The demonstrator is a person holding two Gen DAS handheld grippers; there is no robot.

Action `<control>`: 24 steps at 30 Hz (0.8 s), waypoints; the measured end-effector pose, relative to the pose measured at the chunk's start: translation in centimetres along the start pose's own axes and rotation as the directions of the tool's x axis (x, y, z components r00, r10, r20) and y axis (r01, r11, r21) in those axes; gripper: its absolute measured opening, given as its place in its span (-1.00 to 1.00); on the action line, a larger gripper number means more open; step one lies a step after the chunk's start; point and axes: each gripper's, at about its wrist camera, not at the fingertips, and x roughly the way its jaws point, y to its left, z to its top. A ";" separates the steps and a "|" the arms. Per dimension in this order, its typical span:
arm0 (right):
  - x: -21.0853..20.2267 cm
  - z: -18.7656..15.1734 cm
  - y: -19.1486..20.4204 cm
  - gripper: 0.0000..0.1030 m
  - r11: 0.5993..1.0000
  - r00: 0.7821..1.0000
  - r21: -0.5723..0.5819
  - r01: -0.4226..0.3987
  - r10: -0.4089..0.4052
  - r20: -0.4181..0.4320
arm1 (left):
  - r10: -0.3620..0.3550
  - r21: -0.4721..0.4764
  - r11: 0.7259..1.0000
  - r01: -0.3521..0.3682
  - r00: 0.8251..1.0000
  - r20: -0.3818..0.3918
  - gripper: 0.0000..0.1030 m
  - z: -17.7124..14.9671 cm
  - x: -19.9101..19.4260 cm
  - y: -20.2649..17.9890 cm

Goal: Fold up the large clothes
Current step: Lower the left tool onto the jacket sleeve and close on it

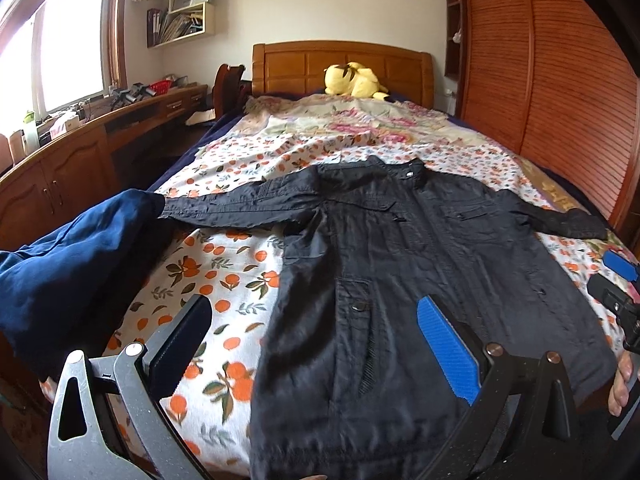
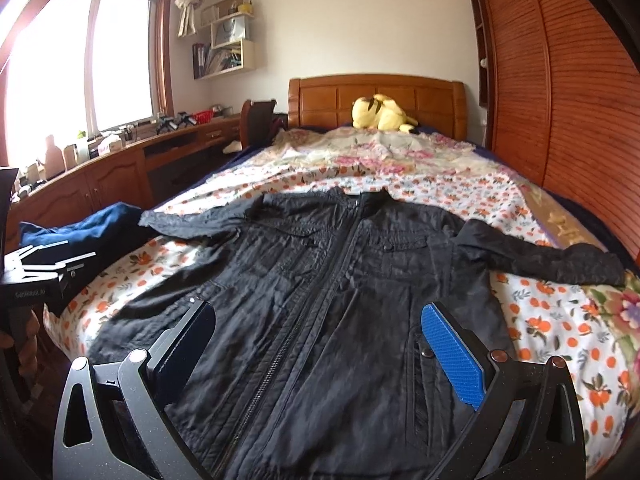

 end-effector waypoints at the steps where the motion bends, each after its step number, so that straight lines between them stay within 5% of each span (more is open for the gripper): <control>1: 0.3 -0.2 0.1 0.99 1.000 1.000 0.002 -0.003 0.003 -0.009 | 0.003 -0.001 1.000 -0.003 1.000 0.000 1.00 0.1 0.7 0.3; 12: 4.8 -0.3 -2.2 0.99 1.000 0.991 0.002 -0.007 0.007 -0.130 | 0.036 -0.034 0.999 -0.038 0.997 -0.066 1.00 2.4 9.7 5.2; 24: 7.5 -0.5 -3.0 0.99 1.000 0.988 0.027 0.000 0.005 -0.154 | 0.041 -0.062 0.997 -0.047 0.994 -0.105 0.90 6.5 19.1 10.8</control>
